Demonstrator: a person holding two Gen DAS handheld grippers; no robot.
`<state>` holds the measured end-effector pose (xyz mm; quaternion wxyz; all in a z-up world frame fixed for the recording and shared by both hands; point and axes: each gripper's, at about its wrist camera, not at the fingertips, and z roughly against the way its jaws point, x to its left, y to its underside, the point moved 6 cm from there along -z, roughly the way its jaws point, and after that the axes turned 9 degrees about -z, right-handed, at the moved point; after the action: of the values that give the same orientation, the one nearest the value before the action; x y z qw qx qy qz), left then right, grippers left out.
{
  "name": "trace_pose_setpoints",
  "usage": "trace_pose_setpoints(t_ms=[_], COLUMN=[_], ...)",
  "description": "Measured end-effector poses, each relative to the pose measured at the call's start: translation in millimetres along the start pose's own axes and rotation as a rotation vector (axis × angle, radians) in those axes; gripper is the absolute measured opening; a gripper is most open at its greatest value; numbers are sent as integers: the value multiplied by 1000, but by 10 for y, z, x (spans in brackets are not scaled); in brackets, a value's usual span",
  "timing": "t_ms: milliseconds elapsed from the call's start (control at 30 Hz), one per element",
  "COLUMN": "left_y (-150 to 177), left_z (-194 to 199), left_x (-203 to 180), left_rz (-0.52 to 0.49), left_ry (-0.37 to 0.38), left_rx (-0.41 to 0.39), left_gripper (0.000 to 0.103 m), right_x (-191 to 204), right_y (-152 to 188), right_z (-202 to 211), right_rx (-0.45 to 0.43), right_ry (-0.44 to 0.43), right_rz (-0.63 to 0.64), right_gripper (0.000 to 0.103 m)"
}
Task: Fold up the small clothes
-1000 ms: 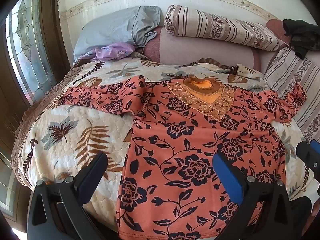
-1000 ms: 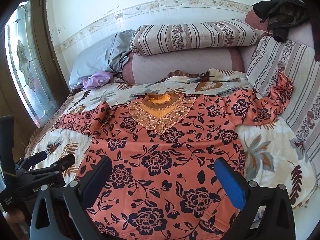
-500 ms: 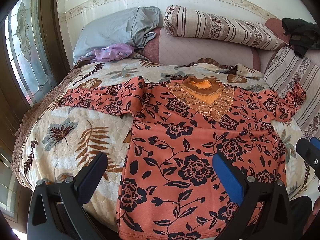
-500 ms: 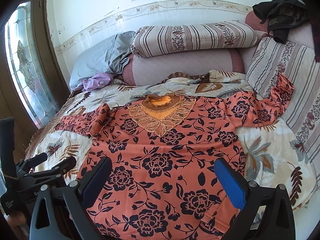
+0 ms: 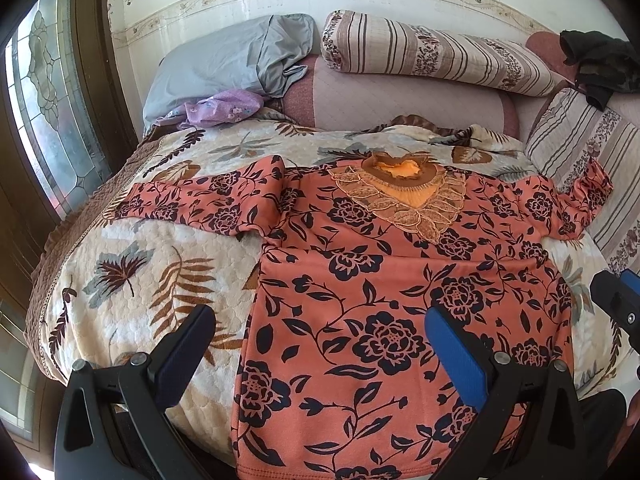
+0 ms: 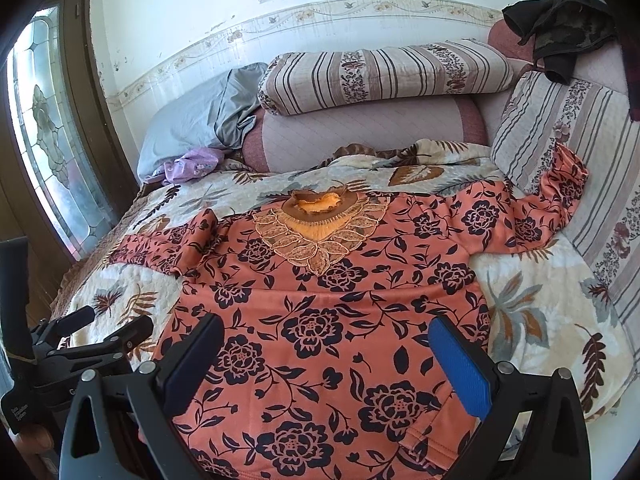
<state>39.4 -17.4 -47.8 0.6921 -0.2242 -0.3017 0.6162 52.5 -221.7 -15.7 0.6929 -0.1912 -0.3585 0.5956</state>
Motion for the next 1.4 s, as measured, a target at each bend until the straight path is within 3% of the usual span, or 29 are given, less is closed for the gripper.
trace_pose_setpoints(t_ms=[600,1100,1267,1400], left_y=[-42,-23,81,132], left_z=[-33,-196,-492,-844], left_x=[-62,-99,139,300], left_rz=[-21,-30,35,79], left_ry=[-2,2,4,-11], left_rx=[0,30,89,152], left_gripper=[103,103,103,103], right_x=[-46,-174,-552,-1203], right_y=[-60,-16,65,3], right_z=[-57,-246,-394,-446], right_rx=[-50,31,83,97], right_ry=[-33,-31,-4,76], right_rz=[-28,-54,-83,-156], right_gripper=[103,103,103,103])
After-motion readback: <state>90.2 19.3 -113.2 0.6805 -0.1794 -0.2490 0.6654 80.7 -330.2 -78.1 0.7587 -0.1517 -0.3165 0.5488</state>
